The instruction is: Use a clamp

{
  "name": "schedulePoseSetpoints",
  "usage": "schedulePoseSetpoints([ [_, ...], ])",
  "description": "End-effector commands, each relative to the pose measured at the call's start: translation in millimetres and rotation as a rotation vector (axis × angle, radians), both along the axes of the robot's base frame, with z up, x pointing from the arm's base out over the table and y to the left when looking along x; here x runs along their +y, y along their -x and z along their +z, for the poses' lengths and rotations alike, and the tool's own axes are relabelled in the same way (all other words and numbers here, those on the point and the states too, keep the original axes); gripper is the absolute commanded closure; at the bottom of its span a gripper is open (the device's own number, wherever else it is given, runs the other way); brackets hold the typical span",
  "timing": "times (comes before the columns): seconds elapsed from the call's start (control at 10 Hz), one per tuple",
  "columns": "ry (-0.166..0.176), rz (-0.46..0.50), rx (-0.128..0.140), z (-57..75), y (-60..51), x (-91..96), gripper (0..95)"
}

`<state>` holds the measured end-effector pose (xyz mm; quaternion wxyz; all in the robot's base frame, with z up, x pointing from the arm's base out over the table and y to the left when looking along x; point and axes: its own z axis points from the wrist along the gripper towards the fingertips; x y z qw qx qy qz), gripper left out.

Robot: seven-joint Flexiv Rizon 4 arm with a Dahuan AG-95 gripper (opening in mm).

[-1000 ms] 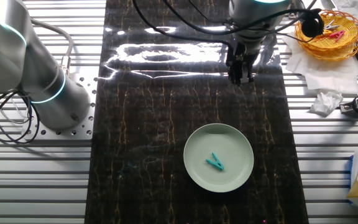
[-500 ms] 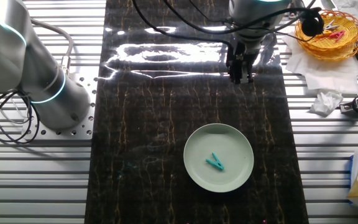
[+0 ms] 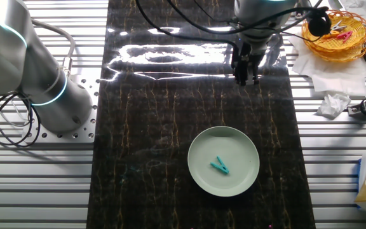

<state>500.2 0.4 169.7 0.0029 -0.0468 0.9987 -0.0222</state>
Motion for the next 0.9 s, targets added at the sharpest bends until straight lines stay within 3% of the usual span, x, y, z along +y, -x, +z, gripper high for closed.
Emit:
schedulePoseSetpoints([
  [0.1,0.002,-0.002,-0.001,-0.7,0.4,-0.7,95.0],
  [0.4,0.014,0.003,-0.003,-7.4,1.2,-2.9,95.0],
  [0.9,0.070,0.018,-0.002,-28.7,9.6,-8.5,95.0],
])
